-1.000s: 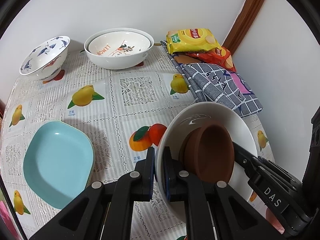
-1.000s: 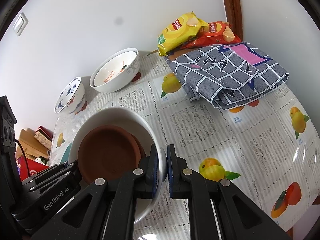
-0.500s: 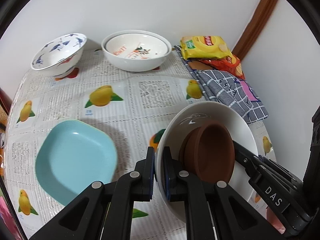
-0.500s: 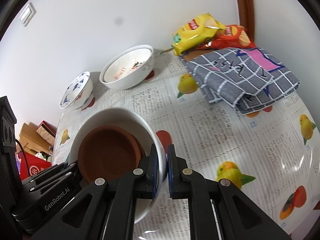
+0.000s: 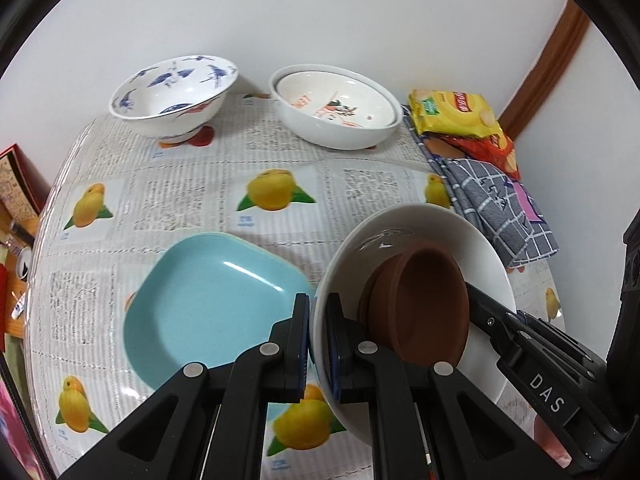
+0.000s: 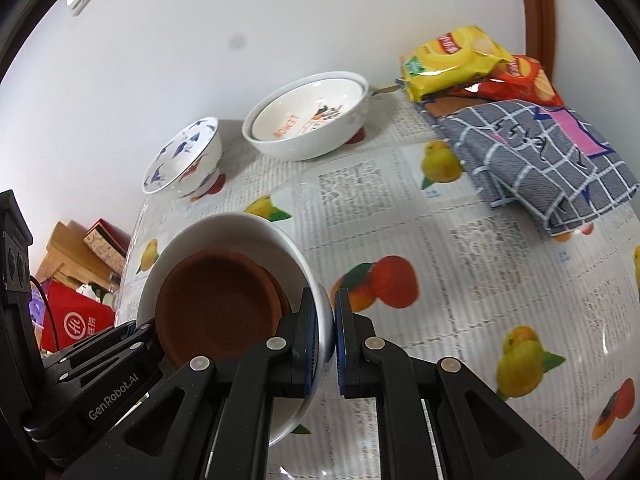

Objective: Organize plates and bowls
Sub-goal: 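Carry the white bowl with both tools over the blue plate, then lower the white bowl with both tools onto the blue plate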

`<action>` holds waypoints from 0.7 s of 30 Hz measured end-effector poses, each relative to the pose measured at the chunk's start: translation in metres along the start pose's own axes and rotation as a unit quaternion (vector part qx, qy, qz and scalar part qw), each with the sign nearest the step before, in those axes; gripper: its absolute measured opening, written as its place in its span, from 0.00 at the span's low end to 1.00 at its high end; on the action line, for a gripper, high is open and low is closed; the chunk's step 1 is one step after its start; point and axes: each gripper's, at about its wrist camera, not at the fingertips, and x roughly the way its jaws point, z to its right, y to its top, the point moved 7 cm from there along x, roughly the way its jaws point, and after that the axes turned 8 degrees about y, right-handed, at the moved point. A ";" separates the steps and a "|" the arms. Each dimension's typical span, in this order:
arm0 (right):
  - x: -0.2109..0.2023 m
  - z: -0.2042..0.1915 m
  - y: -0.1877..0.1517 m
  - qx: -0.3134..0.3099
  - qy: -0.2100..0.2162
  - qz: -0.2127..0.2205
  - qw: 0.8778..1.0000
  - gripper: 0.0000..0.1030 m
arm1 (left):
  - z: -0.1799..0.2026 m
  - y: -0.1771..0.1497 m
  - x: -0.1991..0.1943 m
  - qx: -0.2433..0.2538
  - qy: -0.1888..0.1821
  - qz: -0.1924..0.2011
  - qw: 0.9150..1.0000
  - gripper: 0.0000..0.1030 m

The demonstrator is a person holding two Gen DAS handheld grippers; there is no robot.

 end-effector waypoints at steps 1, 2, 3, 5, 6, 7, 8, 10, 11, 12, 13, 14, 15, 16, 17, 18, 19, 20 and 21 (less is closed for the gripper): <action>0.003 -0.004 0.000 -0.002 0.002 -0.001 1.000 0.09 | -0.003 0.000 0.001 -0.001 0.001 0.000 1.000 0.08; 0.005 -0.007 0.000 -0.003 0.003 -0.002 1.000 0.09 | -0.008 -0.001 0.001 -0.004 0.004 -0.001 1.000 0.08; 0.008 -0.011 -0.001 -0.005 0.004 -0.004 1.000 0.09 | -0.012 -0.001 0.002 -0.007 0.005 -0.001 1.000 0.08; 0.013 -0.017 -0.002 -0.008 0.007 -0.007 1.000 0.09 | -0.020 -0.001 0.003 -0.012 0.008 -0.002 1.000 0.08; 0.016 -0.020 -0.003 -0.010 0.009 -0.009 1.000 0.09 | -0.023 -0.002 0.003 -0.014 0.009 -0.002 1.000 0.08; 0.018 -0.022 -0.003 -0.011 0.011 -0.010 1.000 0.09 | -0.027 -0.002 0.004 -0.017 0.010 -0.002 1.000 0.08; 0.021 -0.025 -0.005 -0.013 0.013 -0.012 1.000 0.09 | -0.032 -0.002 0.004 -0.019 0.012 -0.002 1.000 0.08; 0.028 -0.030 -0.007 -0.015 0.017 -0.018 1.000 0.09 | -0.041 -0.002 0.007 -0.026 0.015 -0.004 1.000 0.08; 0.031 -0.033 -0.008 -0.015 0.019 -0.021 0.999 0.09 | -0.045 -0.002 0.008 -0.029 0.017 -0.005 0.999 0.08; 0.035 -0.036 -0.009 -0.017 0.020 -0.024 0.999 0.09 | -0.049 -0.003 0.009 -0.031 0.019 -0.005 0.999 0.08; 0.039 -0.039 -0.010 -0.019 0.022 -0.028 0.999 0.09 | -0.053 -0.004 0.011 -0.033 0.021 -0.006 0.999 0.08; 0.043 -0.042 -0.010 -0.021 0.023 -0.031 0.999 0.09 | -0.056 -0.005 0.012 -0.035 0.021 -0.008 0.999 0.08; 0.046 -0.043 -0.011 -0.022 0.024 -0.033 0.999 0.09 | -0.060 -0.005 0.015 -0.039 0.022 -0.010 0.999 0.08; 0.048 -0.046 -0.012 -0.023 0.025 -0.036 0.999 0.09 | -0.064 -0.006 0.017 -0.041 0.023 -0.011 0.999 0.08; 0.052 -0.049 -0.012 -0.026 0.025 -0.039 0.999 0.09 | -0.067 -0.007 0.019 -0.043 0.024 -0.013 0.999 0.08; 0.055 -0.051 -0.012 -0.027 0.026 -0.040 0.998 0.09 | -0.070 -0.007 0.020 -0.045 0.025 -0.014 0.999 0.08; 0.057 -0.052 -0.013 -0.029 0.026 -0.042 0.998 0.09 | -0.072 -0.007 0.021 -0.047 0.026 -0.015 0.998 0.08; 0.060 -0.053 -0.013 -0.029 0.027 -0.044 0.998 0.09 | -0.075 -0.008 0.023 -0.048 0.026 -0.015 0.998 0.08; 0.063 -0.055 -0.014 -0.030 0.028 -0.047 0.998 0.09 | -0.077 -0.008 0.024 -0.050 0.027 -0.016 0.998 0.08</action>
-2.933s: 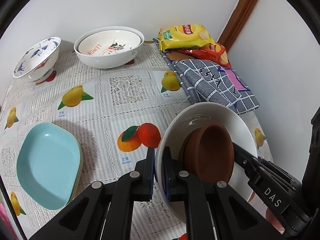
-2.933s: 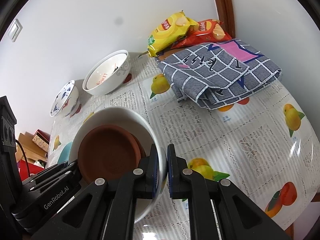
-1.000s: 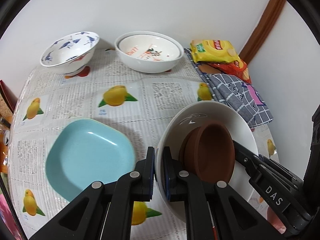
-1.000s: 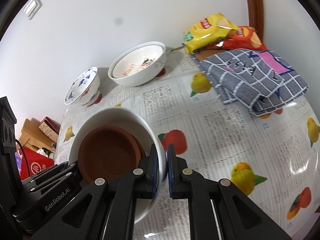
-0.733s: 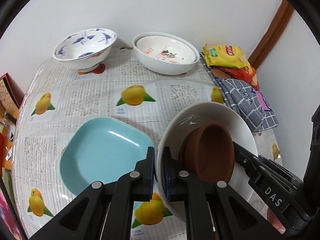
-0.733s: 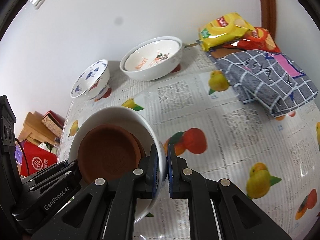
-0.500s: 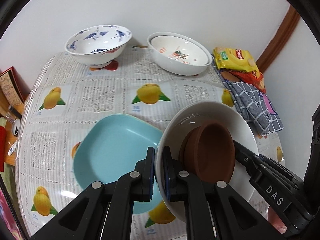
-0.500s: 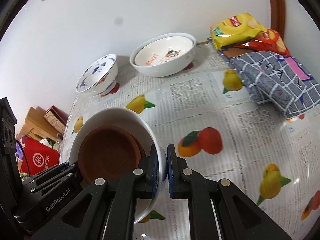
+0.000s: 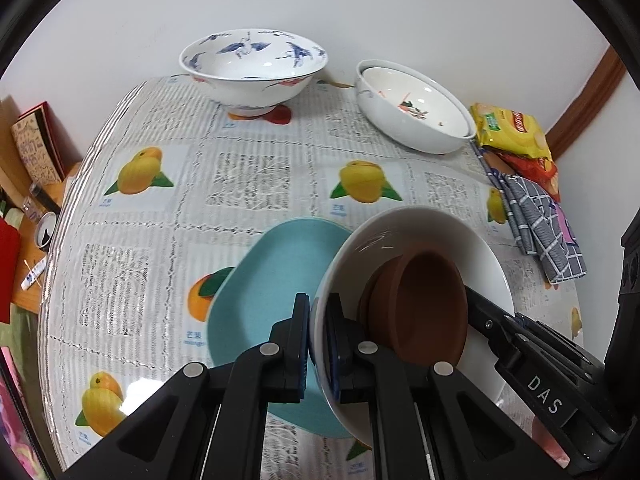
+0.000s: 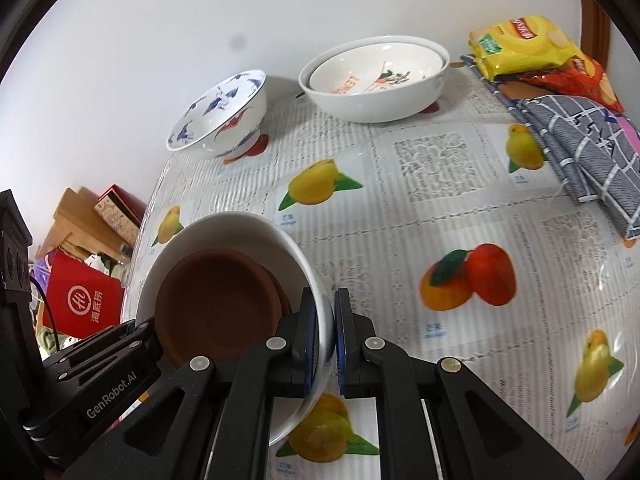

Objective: Organize plates and bowls
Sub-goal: 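Lower the white bowl with both tools onto the blue plate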

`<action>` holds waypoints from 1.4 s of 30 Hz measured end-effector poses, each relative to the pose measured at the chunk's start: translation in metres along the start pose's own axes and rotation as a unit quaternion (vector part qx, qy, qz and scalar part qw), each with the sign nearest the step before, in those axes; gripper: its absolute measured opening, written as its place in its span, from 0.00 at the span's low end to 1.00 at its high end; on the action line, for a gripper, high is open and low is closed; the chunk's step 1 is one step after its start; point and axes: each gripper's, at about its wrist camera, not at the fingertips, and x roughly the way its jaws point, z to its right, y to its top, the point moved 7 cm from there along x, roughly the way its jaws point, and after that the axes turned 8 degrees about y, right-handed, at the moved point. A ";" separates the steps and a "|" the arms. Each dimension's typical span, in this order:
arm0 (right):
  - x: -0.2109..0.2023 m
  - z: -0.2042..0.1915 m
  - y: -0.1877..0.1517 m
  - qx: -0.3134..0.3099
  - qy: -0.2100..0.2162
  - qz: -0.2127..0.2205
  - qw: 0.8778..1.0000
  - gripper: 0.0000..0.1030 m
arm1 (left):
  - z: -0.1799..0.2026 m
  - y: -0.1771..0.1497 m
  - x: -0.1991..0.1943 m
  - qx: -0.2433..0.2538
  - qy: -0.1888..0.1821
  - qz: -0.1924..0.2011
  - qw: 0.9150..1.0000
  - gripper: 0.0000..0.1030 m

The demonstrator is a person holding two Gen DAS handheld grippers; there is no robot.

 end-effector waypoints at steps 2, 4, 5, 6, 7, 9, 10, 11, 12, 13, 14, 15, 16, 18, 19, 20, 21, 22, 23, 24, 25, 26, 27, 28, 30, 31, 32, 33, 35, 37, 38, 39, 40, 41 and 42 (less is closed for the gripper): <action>0.005 -0.003 0.000 -0.002 0.001 -0.003 1.000 0.09 | -0.005 0.001 0.003 -0.004 0.002 -0.001 1.000 0.08; 0.010 -0.007 0.000 -0.004 0.002 -0.006 1.000 0.09 | -0.010 0.001 0.005 -0.006 0.004 -0.002 1.000 0.08; 0.013 -0.008 0.000 -0.004 0.004 -0.008 1.000 0.09 | -0.013 0.001 0.007 -0.008 0.006 -0.004 1.000 0.08; 0.015 -0.009 0.000 -0.005 0.005 -0.010 1.000 0.09 | -0.015 0.001 0.008 -0.009 0.007 -0.004 1.000 0.08; 0.019 -0.011 0.000 -0.006 0.006 -0.012 1.000 0.09 | -0.017 0.001 0.011 -0.010 0.009 -0.005 1.000 0.08; 0.025 -0.013 -0.001 -0.008 0.007 -0.015 1.000 0.09 | -0.021 0.001 0.014 -0.011 0.013 -0.007 1.000 0.08; 0.029 -0.014 -0.001 -0.010 0.008 -0.019 1.000 0.09 | -0.023 0.001 0.017 -0.009 0.017 -0.006 1.000 0.08; 0.032 -0.015 -0.002 -0.010 0.009 -0.023 1.000 0.09 | -0.025 0.000 0.019 -0.010 0.020 -0.006 1.000 0.08; 0.036 -0.016 -0.003 -0.012 0.009 -0.026 1.000 0.09 | -0.027 0.000 0.022 -0.010 0.023 -0.008 1.000 0.08; 0.039 -0.016 -0.004 -0.017 0.009 -0.030 0.999 0.09 | -0.029 -0.001 0.026 -0.009 0.024 -0.010 1.000 0.08; 0.045 -0.016 -0.006 -0.017 0.008 -0.035 0.999 0.09 | -0.030 -0.001 0.028 -0.011 0.023 -0.011 1.000 0.08; 0.047 -0.015 -0.007 -0.016 0.009 -0.038 0.999 0.09 | -0.031 -0.001 0.029 -0.012 0.021 -0.009 1.000 0.09; 0.048 -0.015 -0.007 -0.016 0.010 -0.037 0.999 0.09 | -0.031 -0.001 0.030 -0.009 0.022 -0.007 1.000 0.08; 0.048 -0.015 -0.006 -0.017 0.012 -0.036 0.999 0.09 | -0.030 0.000 0.031 -0.007 0.023 -0.006 1.000 0.09; 0.049 -0.015 -0.005 -0.018 0.013 -0.037 0.999 0.09 | -0.030 0.001 0.032 -0.007 0.021 -0.004 1.000 0.09; 0.049 -0.015 -0.005 -0.019 0.013 -0.038 0.999 0.09 | -0.030 0.002 0.032 -0.005 0.020 -0.004 1.000 0.09; 0.049 -0.015 -0.005 -0.021 0.015 -0.039 0.999 0.10 | -0.030 0.002 0.033 -0.005 0.018 -0.004 1.000 0.09; 0.049 -0.015 -0.005 -0.023 0.017 -0.041 0.999 0.10 | -0.030 0.002 0.033 -0.007 0.015 -0.004 1.000 0.09; 0.050 -0.014 -0.005 -0.024 0.019 -0.041 0.999 0.10 | -0.031 0.002 0.034 -0.009 0.013 -0.004 1.000 0.09; 0.050 -0.014 -0.005 -0.023 0.020 -0.042 0.999 0.10 | -0.031 0.002 0.034 -0.009 0.011 -0.005 1.000 0.09; 0.050 -0.014 -0.005 -0.022 0.021 -0.042 0.999 0.10 | -0.032 0.002 0.034 -0.010 0.009 -0.006 1.000 0.09; 0.050 -0.014 -0.005 -0.023 0.021 -0.041 0.999 0.10 | -0.032 0.002 0.034 -0.013 0.007 -0.007 1.000 0.09; 0.050 -0.014 -0.005 -0.023 0.022 -0.041 0.999 0.10 | -0.032 0.002 0.035 -0.014 0.005 -0.006 1.000 0.09; 0.050 -0.014 -0.005 -0.023 0.022 -0.041 0.999 0.10 | -0.032 0.002 0.035 -0.013 0.005 -0.005 1.000 0.10; 0.051 -0.014 -0.004 -0.024 0.024 -0.042 0.999 0.10 | -0.033 0.002 0.035 -0.014 0.006 -0.006 1.000 0.10; 0.051 -0.014 -0.004 -0.023 0.024 -0.043 0.999 0.10 | -0.033 0.002 0.035 -0.014 0.006 -0.006 1.000 0.10; 0.051 -0.013 -0.004 -0.021 0.024 -0.045 0.998 0.10 | -0.032 0.002 0.035 -0.014 0.005 -0.006 1.000 0.10; 0.051 -0.013 -0.004 -0.021 0.023 -0.046 0.998 0.11 | -0.032 0.002 0.035 -0.013 0.005 -0.007 1.000 0.10; 0.051 -0.014 -0.003 -0.025 0.021 -0.047 0.998 0.11 | -0.032 0.003 0.036 -0.013 0.002 -0.008 1.000 0.10; 0.050 -0.014 -0.002 -0.031 0.020 -0.047 0.998 0.11 | -0.033 0.003 0.036 -0.015 -0.001 -0.010 1.000 0.10; 0.050 -0.014 -0.002 -0.031 0.021 -0.046 0.998 0.11 | -0.033 0.003 0.037 -0.017 -0.003 -0.011 1.000 0.10; 0.049 -0.014 -0.001 -0.031 0.021 -0.045 0.998 0.12 | -0.033 0.003 0.037 -0.017 -0.004 -0.012 1.000 0.10; 0.048 -0.014 -0.001 -0.033 0.021 -0.045 0.998 0.12 | -0.033 0.003 0.037 -0.016 -0.003 -0.012 1.000 0.10; 0.048 -0.015 -0.001 -0.034 0.020 -0.045 0.998 0.12 | -0.033 0.003 0.037 -0.013 0.000 -0.012 1.000 0.11; 0.047 -0.015 -0.001 -0.036 0.019 -0.045 0.998 0.12 | -0.032 0.004 0.036 -0.009 0.004 -0.011 1.000 0.11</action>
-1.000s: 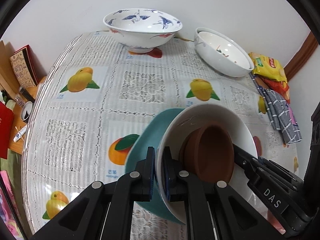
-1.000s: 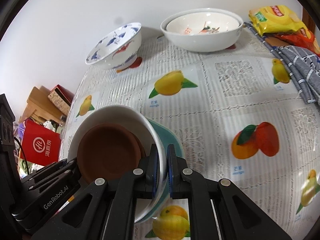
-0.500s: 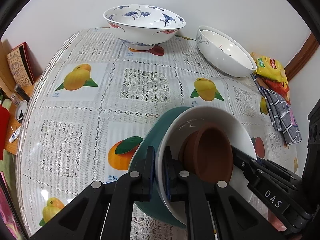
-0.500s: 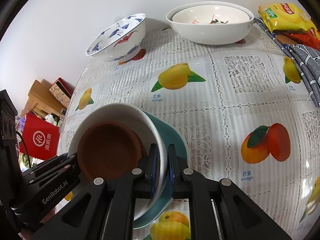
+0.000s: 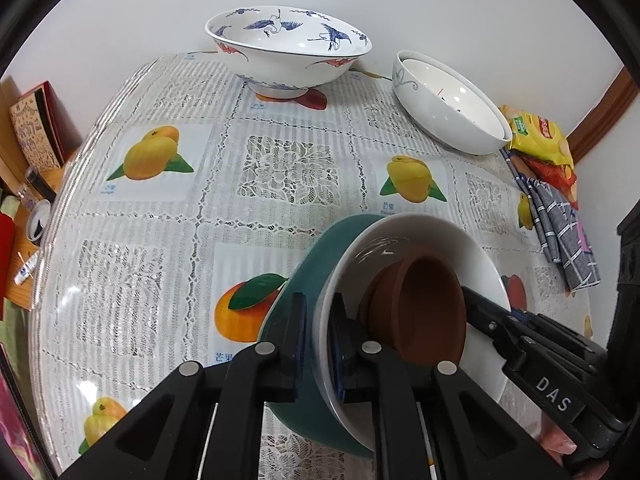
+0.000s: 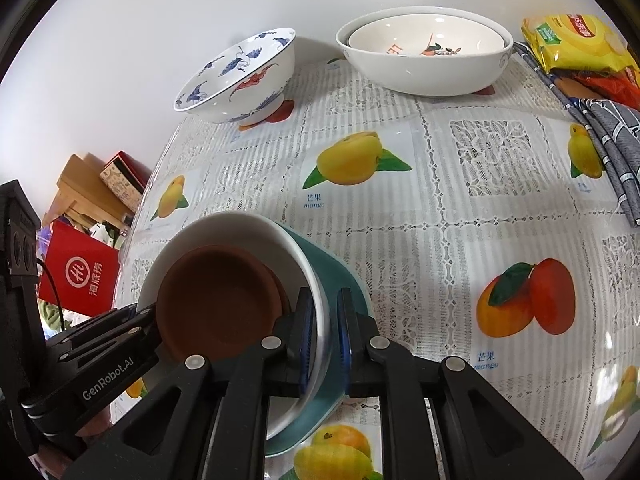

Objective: Organize plates and bowls
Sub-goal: 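Lower the white bowl with both tools onto the blue plate, then open both tools and pull them back from the white bowl rim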

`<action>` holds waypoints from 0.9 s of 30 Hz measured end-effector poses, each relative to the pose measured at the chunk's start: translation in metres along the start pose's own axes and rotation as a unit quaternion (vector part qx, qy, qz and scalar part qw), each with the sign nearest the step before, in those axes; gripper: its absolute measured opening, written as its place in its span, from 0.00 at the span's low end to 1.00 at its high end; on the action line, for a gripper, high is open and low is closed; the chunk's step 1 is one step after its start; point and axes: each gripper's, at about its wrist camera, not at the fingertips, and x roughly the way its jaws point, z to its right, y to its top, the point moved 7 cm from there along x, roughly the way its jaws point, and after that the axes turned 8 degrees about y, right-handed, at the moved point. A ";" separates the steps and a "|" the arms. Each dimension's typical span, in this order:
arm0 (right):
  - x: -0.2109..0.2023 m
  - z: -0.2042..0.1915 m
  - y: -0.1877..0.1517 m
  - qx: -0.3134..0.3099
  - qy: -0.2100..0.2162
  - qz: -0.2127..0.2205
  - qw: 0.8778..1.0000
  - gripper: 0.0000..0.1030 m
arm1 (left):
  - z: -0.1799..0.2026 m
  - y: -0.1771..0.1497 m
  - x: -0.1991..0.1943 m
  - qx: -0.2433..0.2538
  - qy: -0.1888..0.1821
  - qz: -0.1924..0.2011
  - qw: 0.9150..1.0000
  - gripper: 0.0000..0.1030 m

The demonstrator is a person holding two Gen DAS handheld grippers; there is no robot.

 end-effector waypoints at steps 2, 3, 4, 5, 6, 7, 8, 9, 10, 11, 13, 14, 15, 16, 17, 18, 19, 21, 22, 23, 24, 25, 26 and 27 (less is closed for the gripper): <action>-0.002 -0.001 0.000 -0.004 -0.002 0.002 1.000 0.12 | 0.000 0.000 -0.002 0.003 0.006 0.005 1.000 0.11; -0.004 -0.002 0.000 -0.008 -0.004 0.005 1.000 0.12 | 0.000 0.000 -0.003 0.003 0.006 0.007 1.000 0.13; -0.005 -0.002 0.000 -0.011 -0.006 0.006 1.000 0.13 | -0.001 0.001 -0.004 0.002 0.007 0.009 1.000 0.15; -0.007 -0.002 0.000 -0.013 -0.010 0.008 1.000 0.14 | -0.001 0.001 -0.006 0.001 0.005 0.010 1.000 0.16; -0.007 -0.002 0.000 -0.014 -0.011 0.008 1.000 0.15 | -0.001 0.001 -0.007 0.002 0.003 0.010 1.000 0.17; -0.008 -0.002 -0.001 -0.016 -0.012 0.007 1.000 0.15 | -0.001 0.001 -0.008 0.004 0.004 0.011 1.000 0.18; -0.009 -0.002 -0.001 -0.018 -0.012 0.007 1.000 0.16 | -0.001 0.001 -0.010 0.005 0.006 0.013 1.000 0.18; -0.010 -0.002 -0.002 -0.019 -0.011 0.006 1.000 0.16 | -0.001 0.001 -0.011 0.006 0.007 0.014 1.000 0.19; -0.011 -0.002 -0.002 -0.019 -0.011 0.007 1.000 0.16 | -0.001 0.001 -0.012 0.006 0.009 0.015 1.000 0.21; -0.012 -0.002 -0.003 -0.019 -0.011 0.008 1.000 0.16 | -0.001 0.000 -0.014 0.008 0.013 0.016 1.000 0.22; -0.015 -0.003 -0.004 -0.021 -0.010 0.009 1.000 0.17 | -0.001 -0.002 -0.017 0.010 0.016 0.017 1.000 0.25; -0.016 -0.003 -0.006 -0.023 -0.008 0.008 1.000 0.17 | -0.001 -0.003 -0.019 0.010 0.016 0.018 1.000 0.26; -0.017 -0.004 -0.007 -0.024 -0.007 0.007 1.000 0.17 | -0.001 -0.004 -0.021 0.010 0.017 0.019 1.000 0.26; -0.019 -0.005 -0.009 -0.025 -0.006 0.006 1.000 0.17 | -0.001 -0.005 -0.025 0.011 0.015 0.022 1.000 0.28; -0.021 -0.006 -0.010 -0.026 -0.006 0.006 1.000 0.18 | -0.002 -0.006 -0.029 0.012 0.014 0.024 1.000 0.30; -0.023 -0.007 -0.012 -0.028 -0.008 0.005 1.000 0.18 | -0.001 -0.008 -0.031 0.014 0.015 0.026 0.999 0.33; -0.026 -0.008 -0.014 -0.028 -0.008 0.006 1.000 0.19 | -0.002 -0.009 -0.035 0.015 0.019 0.030 0.999 0.36; -0.034 -0.012 -0.020 -0.031 -0.008 0.012 0.999 0.19 | -0.002 -0.013 -0.044 0.019 0.022 0.036 0.999 0.39; -0.039 -0.014 -0.023 -0.032 -0.011 0.015 0.999 0.19 | -0.001 -0.015 -0.051 0.023 0.024 0.041 0.999 0.41; -0.043 -0.014 -0.025 -0.032 -0.012 0.017 0.999 0.19 | -0.001 -0.017 -0.057 0.025 0.029 0.046 0.998 0.42; -0.050 -0.016 -0.028 -0.032 -0.011 0.022 0.999 0.22 | -0.001 -0.019 -0.063 0.027 0.034 0.052 0.998 0.43; -0.058 -0.017 -0.032 -0.032 -0.012 0.026 0.999 0.24 | 0.000 -0.022 -0.070 0.031 0.038 0.060 0.997 0.46; -0.066 -0.017 -0.036 -0.031 -0.015 0.032 0.999 0.30 | 0.002 -0.024 -0.075 0.035 0.042 0.066 0.996 0.47; -0.075 -0.018 -0.040 -0.031 -0.018 0.039 0.999 0.38 | 0.004 -0.027 -0.081 0.039 0.046 0.072 0.996 0.47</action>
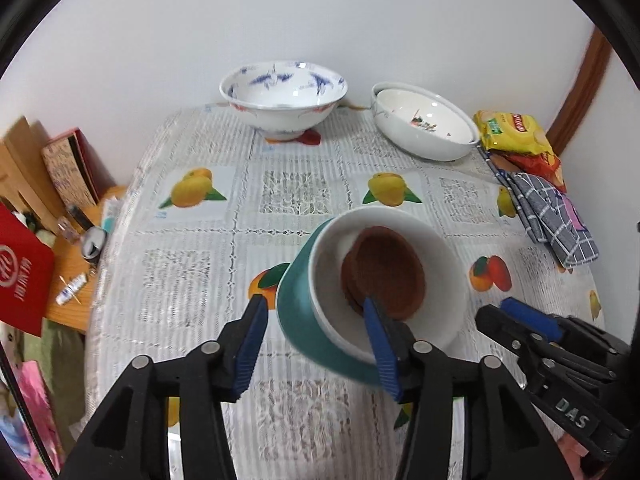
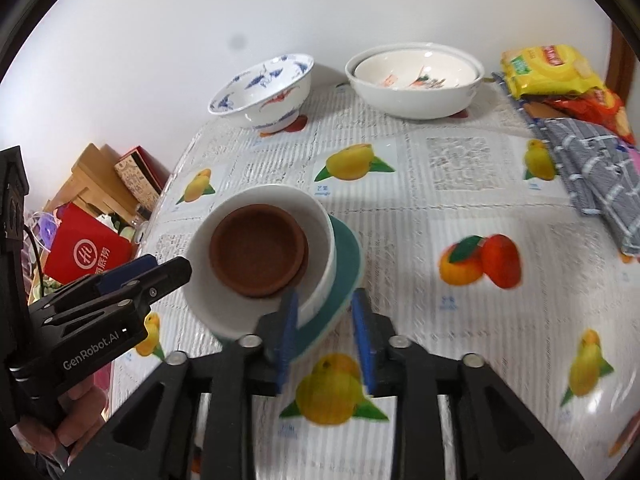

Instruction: Organize plates and bowls

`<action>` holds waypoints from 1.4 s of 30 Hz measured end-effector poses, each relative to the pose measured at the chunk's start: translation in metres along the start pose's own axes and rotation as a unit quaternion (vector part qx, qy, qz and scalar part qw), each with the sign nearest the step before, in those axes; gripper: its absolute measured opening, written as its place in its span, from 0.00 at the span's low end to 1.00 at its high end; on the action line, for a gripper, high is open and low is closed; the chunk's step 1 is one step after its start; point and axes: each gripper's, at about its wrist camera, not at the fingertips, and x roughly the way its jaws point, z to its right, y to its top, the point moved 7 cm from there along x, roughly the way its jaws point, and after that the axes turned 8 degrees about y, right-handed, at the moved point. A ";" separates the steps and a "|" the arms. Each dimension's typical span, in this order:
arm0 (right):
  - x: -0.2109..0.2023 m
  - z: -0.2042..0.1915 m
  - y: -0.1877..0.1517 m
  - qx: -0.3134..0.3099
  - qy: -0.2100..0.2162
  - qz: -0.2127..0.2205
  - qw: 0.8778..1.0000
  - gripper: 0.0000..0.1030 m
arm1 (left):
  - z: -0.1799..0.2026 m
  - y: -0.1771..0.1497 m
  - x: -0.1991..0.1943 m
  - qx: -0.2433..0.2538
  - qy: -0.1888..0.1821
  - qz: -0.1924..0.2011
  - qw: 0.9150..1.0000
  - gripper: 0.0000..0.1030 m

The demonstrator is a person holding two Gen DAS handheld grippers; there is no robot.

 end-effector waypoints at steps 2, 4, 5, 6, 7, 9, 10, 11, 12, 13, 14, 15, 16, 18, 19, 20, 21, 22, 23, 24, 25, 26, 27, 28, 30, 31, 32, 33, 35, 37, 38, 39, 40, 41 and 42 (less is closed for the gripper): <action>-0.017 -0.001 -0.007 0.001 -0.008 0.014 1.000 0.43 | 0.005 -0.006 -0.014 0.006 0.006 0.010 1.000 0.50; -0.040 -0.002 -0.019 -0.005 -0.029 0.030 0.999 0.47 | 0.009 -0.012 -0.027 0.009 0.008 0.017 1.000 0.55; -0.049 -0.002 -0.023 -0.011 -0.041 0.035 0.998 0.50 | 0.012 -0.017 -0.034 0.013 0.010 0.020 1.000 0.56; -0.060 -0.003 -0.028 -0.019 -0.058 0.042 0.997 0.52 | 0.017 -0.022 -0.042 0.018 0.011 0.022 1.000 0.57; -0.072 -0.003 -0.034 -0.026 -0.075 0.050 0.996 0.53 | 0.020 -0.027 -0.048 0.020 0.011 0.024 0.999 0.58; -0.091 -0.002 -0.045 -0.029 -0.093 0.062 0.993 0.54 | 0.026 -0.037 -0.062 0.021 0.008 0.028 0.999 0.58; -0.100 0.000 -0.049 -0.027 -0.097 0.068 0.993 0.54 | 0.028 -0.040 -0.067 0.019 0.008 0.029 0.999 0.59; -0.110 0.001 -0.055 -0.023 -0.101 0.074 0.992 0.54 | 0.031 -0.046 -0.076 0.021 0.009 0.035 0.999 0.59; -0.121 0.003 -0.062 -0.020 -0.107 0.078 0.991 0.54 | 0.033 -0.049 -0.082 0.023 0.010 0.037 0.999 0.61; -0.130 0.005 -0.068 -0.019 -0.114 0.079 0.990 0.54 | 0.036 -0.055 -0.090 0.024 0.012 0.042 0.999 0.63; -0.137 0.007 -0.073 -0.017 -0.120 0.080 0.989 0.54 | 0.039 -0.059 -0.098 0.024 0.011 0.045 0.999 0.65; -0.145 0.009 -0.078 -0.015 -0.125 0.082 0.989 0.54 | 0.041 -0.062 -0.103 0.024 0.010 0.048 0.999 0.68; -0.154 0.011 -0.085 -0.013 -0.131 0.088 0.987 0.54 | 0.044 -0.066 -0.112 0.025 0.009 0.052 0.998 0.70; -0.168 0.015 -0.095 -0.007 -0.136 0.097 0.986 0.61 | 0.049 -0.073 -0.124 0.025 0.007 0.060 0.998 0.71; -0.174 0.016 -0.099 -0.002 -0.135 0.101 0.986 0.65 | 0.052 -0.077 -0.131 0.025 0.006 0.065 0.998 0.73; -0.184 0.018 -0.104 0.004 -0.133 0.110 0.985 0.72 | 0.054 -0.082 -0.139 0.026 0.005 0.073 0.997 0.75; -0.190 0.018 -0.108 0.006 -0.133 0.117 0.984 0.78 | 0.057 -0.084 -0.143 0.029 0.005 0.077 0.997 0.77; -0.198 0.020 -0.112 0.006 -0.137 0.125 0.983 0.80 | 0.060 -0.088 -0.147 0.034 0.006 0.080 0.996 0.78; -0.203 0.019 -0.115 0.004 -0.141 0.128 0.982 0.81 | 0.062 -0.092 -0.150 0.036 0.012 0.081 0.996 0.78; -0.211 0.020 -0.120 0.002 -0.147 0.133 0.980 0.82 | 0.063 -0.096 -0.153 0.035 0.017 0.080 0.996 0.78; -0.216 0.021 -0.123 0.002 -0.150 0.136 0.979 0.82 | 0.065 -0.099 -0.156 0.033 0.015 0.080 0.996 0.78; -0.222 0.022 -0.128 0.005 -0.152 0.138 0.979 0.82 | 0.067 -0.102 -0.159 0.033 0.011 0.081 0.996 0.78; -0.226 0.022 -0.131 0.007 -0.151 0.141 0.978 0.82 | 0.069 -0.105 -0.163 0.032 0.007 0.084 0.996 0.78; -0.231 0.022 -0.135 0.008 -0.151 0.143 0.978 0.82 | 0.070 -0.107 -0.167 0.031 0.006 0.086 0.996 0.78; -0.240 0.022 -0.142 0.008 -0.154 0.147 0.977 0.82 | 0.075 -0.113 -0.175 0.032 0.004 0.090 0.995 0.78; -0.243 0.022 -0.145 0.008 -0.154 0.149 0.977 0.82 | 0.076 -0.116 -0.178 0.033 0.008 0.092 0.995 0.78; -0.246 0.022 -0.148 0.009 -0.154 0.149 0.977 0.82 | 0.077 -0.119 -0.181 0.034 0.011 0.094 0.995 0.78; -0.249 0.022 -0.152 0.009 -0.154 0.149 0.977 0.82 | 0.078 -0.121 -0.183 0.034 0.011 0.095 0.995 0.78; -0.254 0.020 -0.159 0.007 -0.155 0.151 0.976 0.82 | 0.081 -0.126 -0.188 0.031 0.008 0.096 0.995 0.79; -0.258 0.019 -0.163 0.005 -0.161 0.148 0.976 0.82 | 0.083 -0.130 -0.192 0.030 0.009 0.097 0.995 0.79; -0.259 0.019 -0.164 0.003 -0.163 0.148 0.975 0.82 | 0.083 -0.132 -0.194 0.030 0.013 0.099 0.995 0.80; -0.261 0.017 -0.165 0.001 -0.164 0.149 0.975 0.82 | 0.084 -0.132 -0.195 0.030 0.015 0.100 0.994 0.80; -0.262 0.017 -0.166 -0.001 -0.163 0.151 0.975 0.82 | 0.084 -0.133 -0.196 0.031 0.016 0.101 0.994 0.80; -0.263 0.016 -0.166 -0.001 -0.161 0.152 0.975 0.82 | 0.084 -0.134 -0.197 0.031 0.017 0.102 0.994 0.80; -0.265 0.016 -0.167 -0.001 -0.159 0.154 0.975 0.82 | 0.083 -0.135 -0.198 0.031 0.019 0.102 0.994 0.80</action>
